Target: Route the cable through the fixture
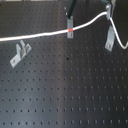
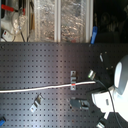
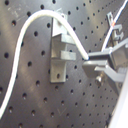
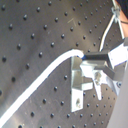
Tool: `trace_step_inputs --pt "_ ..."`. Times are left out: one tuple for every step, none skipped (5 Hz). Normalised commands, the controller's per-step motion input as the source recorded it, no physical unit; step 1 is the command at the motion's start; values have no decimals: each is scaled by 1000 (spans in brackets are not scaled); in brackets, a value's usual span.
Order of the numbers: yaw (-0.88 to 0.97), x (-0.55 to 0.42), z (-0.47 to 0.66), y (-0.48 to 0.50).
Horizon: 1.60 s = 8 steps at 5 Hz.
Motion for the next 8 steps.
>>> trace_step_inputs --pt "-911 -13 151 35" --pt "-945 6 266 6" --pt "-971 6 346 8" --pt "-731 -123 225 213" --pt "-651 -189 126 265" --pt "-657 -197 93 224" --pt "-760 20 266 176" --pt "-785 116 295 222"
